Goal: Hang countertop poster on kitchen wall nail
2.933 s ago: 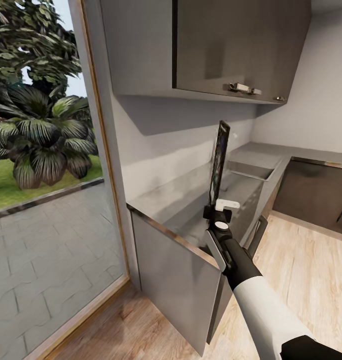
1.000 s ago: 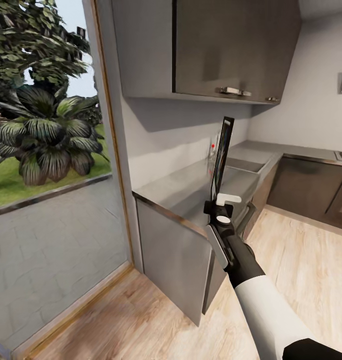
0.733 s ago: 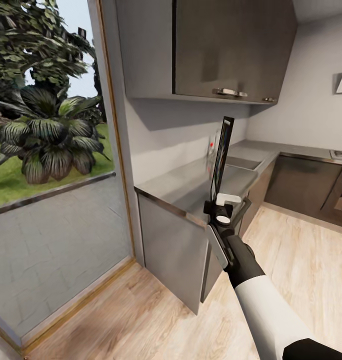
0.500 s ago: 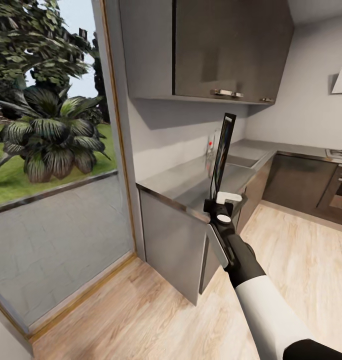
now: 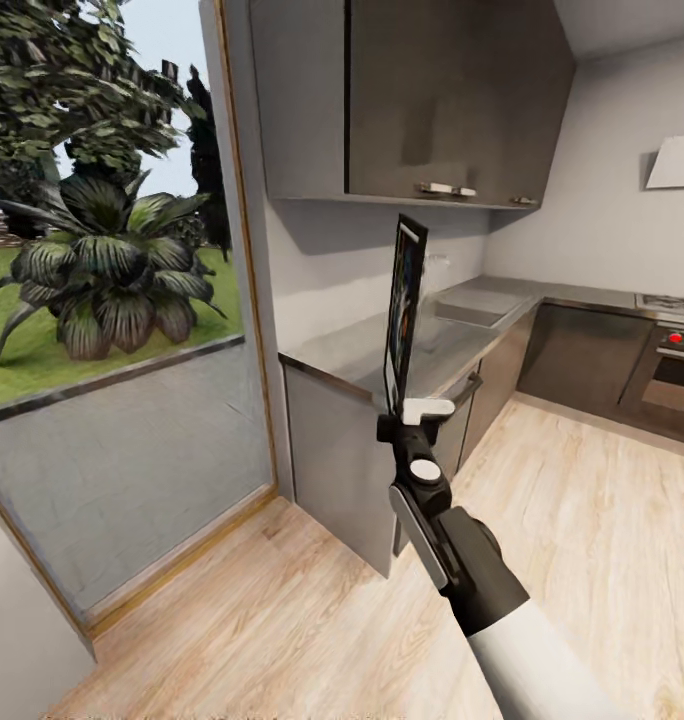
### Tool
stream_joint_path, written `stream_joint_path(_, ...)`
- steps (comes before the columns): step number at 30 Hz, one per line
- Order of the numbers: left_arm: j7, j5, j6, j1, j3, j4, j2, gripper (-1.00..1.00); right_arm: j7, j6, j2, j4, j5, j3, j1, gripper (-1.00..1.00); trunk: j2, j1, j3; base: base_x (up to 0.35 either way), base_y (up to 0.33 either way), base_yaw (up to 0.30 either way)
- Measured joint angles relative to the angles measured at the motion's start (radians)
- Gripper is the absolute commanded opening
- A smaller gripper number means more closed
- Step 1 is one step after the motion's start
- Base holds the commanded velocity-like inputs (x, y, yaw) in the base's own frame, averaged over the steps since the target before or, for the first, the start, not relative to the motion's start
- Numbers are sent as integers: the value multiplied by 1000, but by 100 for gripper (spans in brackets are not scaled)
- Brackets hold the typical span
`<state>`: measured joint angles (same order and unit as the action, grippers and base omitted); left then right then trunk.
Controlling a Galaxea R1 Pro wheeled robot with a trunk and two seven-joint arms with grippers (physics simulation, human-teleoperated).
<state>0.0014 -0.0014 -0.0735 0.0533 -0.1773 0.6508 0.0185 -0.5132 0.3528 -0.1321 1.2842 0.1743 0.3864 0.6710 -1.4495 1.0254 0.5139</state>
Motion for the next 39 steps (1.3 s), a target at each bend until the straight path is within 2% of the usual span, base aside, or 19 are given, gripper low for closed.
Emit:
stream_joint_path(1, 0, 0, 0, 0, 0, 0, 0, 100, 0, 0, 0, 10, -1, 13, -7, -100, 0, 0, 0, -126, 0, 0)
stream_joint_path(2, 0, 0, 0, 0, 0, 0, 0, 100, 0, 9, 0, 46, 2, 56, -25, -100, 0, 0, 0, -146, 0, 0)
stream_joint_path(7, 0, 0, 0, 0, 0, -1, 0, 100, -1, 51, 0, 107, -1, 136, -50, -100, 0, 0, 0, -270, 0, 0)
stream_joint_path(15, 0, 0, 0, 0, 0, -1, 0, 100, 1, 56, 0, 114, -2, 143, -53, -100, 0, 0, 0, -333, 0, 0)
stream_joint_path(18, 0, 0, 0, 0, 0, -1, 0, 100, 16, 56, 2, 127, -1, 163, -73, -100, 0, 0, 0, -222, 0, 0)
stream_joint_path(19, 0, 0, 0, 0, 0, -1, 0, 100, 34, 55, 2, 141, 2, 183, -91, -100, 0, 0, 0, -120, 0, 0)
stream_joint_path(21, 0, 0, 0, 0, 0, -1, 0, 100, 61, 55, 4, 155, -1, 199, -110, -100, 0, 0, 0, -78, 0, 0)
stream_joint_path(24, 0, 0, 0, 0, 0, -1, 0, 100, 150, 54, 10, 174, -5, 216, -141, -100, 0, 0, 0, -30, 0, 0)
stream_joint_path(25, 0, 0, 0, 0, 0, -1, 0, 100, 188, 52, 23, 177, -5, 219, -153, -100, 0, 0, 0, -10, 0, 0)
stream_joint_path(28, 0, 0, 0, 0, 0, -1, 0, 100, 330, 12, 84, 180, -6, 222, -198, -100, 0, 0, 0, -5, 0, 0)
stream_joint_path(29, 0, 0, 0, 0, 0, -1, 0, 100, 351, 1, 96, 180, -7, 222, -204, -100, 0, 0, 0, -2, 0, 0)
stream_joint_path(31, 0, 0, 0, 0, 0, -1, 0, 100, 424, -31, 154, 178, 0, 220, -216, -100, 0, 0, 0, -1, 0, 0)
stream_joint_path(33, 0, 0, 0, 0, 0, -1, 1, 100, 454, -41, 189, 177, 20, 221, -220, -100, 0, 0, 0, 0, 0, 0)
stream_joint_path(34, 0, 0, 0, 0, 0, -1, 1, 100, 496, -50, 238, 176, 73, 222, -226, -100, 0, 0, 0, 0, 0, 0)
stream_joint_path(36, 0, 0, 0, 0, 0, -1, 1, 100, 531, -58, 274, 174, 118, 222, -230, -100, 0, 0, 0, 0, 0, 0)
stream_joint_path(38, 0, 0, -1, 0, 0, -1, 1, 100, 607, -80, 339, 170, 179, 222, -234, -100, 0, 0, 0, 0, 0, 0)
stream_joint_path(39, 0, 0, -1, 0, 0, -1, 1, 100, 627, -88, 354, 169, 189, 222, -234, -100, 0, 0, 0, 0, 0, 0)
